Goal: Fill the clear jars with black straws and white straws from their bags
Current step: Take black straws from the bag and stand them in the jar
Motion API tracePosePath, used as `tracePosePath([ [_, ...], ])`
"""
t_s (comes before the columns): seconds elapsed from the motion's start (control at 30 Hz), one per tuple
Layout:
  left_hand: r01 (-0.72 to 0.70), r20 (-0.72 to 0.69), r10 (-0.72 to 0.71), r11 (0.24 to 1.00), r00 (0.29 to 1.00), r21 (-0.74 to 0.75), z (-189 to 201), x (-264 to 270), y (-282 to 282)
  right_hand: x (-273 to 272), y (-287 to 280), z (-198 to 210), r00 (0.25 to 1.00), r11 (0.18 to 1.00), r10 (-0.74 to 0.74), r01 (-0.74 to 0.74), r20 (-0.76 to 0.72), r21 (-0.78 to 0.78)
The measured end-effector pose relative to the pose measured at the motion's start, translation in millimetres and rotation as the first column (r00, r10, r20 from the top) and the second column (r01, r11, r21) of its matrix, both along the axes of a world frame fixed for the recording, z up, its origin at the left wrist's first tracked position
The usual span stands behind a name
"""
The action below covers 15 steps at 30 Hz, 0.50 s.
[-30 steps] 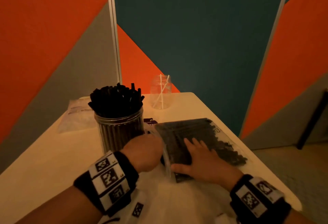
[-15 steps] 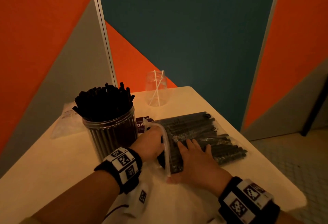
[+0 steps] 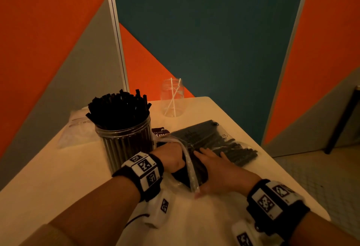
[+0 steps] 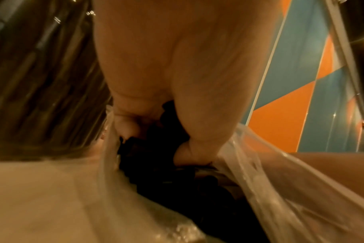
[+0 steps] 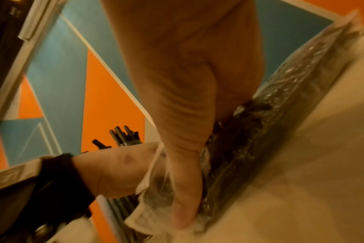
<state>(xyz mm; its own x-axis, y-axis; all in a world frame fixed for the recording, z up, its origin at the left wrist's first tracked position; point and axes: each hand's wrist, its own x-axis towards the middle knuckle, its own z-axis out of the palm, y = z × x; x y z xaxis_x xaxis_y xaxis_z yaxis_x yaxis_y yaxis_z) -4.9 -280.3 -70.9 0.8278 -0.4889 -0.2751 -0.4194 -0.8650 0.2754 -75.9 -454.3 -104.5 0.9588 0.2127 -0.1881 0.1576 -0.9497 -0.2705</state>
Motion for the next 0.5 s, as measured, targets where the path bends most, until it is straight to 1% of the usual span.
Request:
tracePosePath([
  [0.07, -0.031, -0.041, 0.030, 0.999, 0.999, -0.039, 0, -4, 0, 0, -3, 6, 1.000, 1.000, 0.004, -0.004, -0.014, -0.024],
  [0.17, -0.033, -0.086, 0.022, 0.991, 0.996, -0.128, 4, -8, 1, -3, -6, 22, 0.993, 0.994, -0.086, 0.081, -0.075, -0.071],
  [0.2, -0.046, -0.091, 0.033, 0.988, 0.995, -0.144, 6, -9, 2, -6, -7, 30, 0.989, 0.994, -0.109, 0.105, -0.097, -0.043],
  [0.23, -0.063, -0.091, 0.049, 0.986, 0.995, -0.157, 7, -9, 4, -7, -9, 38, 0.987, 0.992, -0.119, 0.123, -0.106, 0.030],
  [0.27, -0.089, -0.100, 0.074, 0.983, 0.992, -0.162, 8, -9, 6, -9, -9, 45, 0.986, 0.979, -0.133, 0.147, -0.102, 0.143],
  [0.33, -0.128, -0.129, 0.107, 0.977, 0.986, -0.170, 6, -8, 10, -15, -4, 56, 0.982, 0.923, -0.173, 0.187, -0.072, 0.336],
  [0.37, -0.133, -0.159, 0.104, 0.973, 0.982, -0.188, 4, -8, 11, -17, 0, 56, 0.981, 0.908, -0.183, 0.196, -0.069, 0.370],
  [0.4, -0.135, -0.198, 0.092, 0.967, 0.976, -0.218, 3, -10, 13, -18, 5, 53, 0.981, 0.916, -0.181, 0.194, -0.069, 0.351],
  [0.43, -0.139, -0.230, 0.080, 0.958, 0.970, -0.252, 1, -12, 14, -17, 11, 47, 0.982, 0.941, -0.170, 0.185, -0.079, 0.283],
  [0.5, -0.224, -0.301, 0.121, 0.914, 0.946, -0.339, -3, -18, 18, -15, 20, 33, 0.980, 0.977, -0.173, 0.183, -0.097, 0.109],
])
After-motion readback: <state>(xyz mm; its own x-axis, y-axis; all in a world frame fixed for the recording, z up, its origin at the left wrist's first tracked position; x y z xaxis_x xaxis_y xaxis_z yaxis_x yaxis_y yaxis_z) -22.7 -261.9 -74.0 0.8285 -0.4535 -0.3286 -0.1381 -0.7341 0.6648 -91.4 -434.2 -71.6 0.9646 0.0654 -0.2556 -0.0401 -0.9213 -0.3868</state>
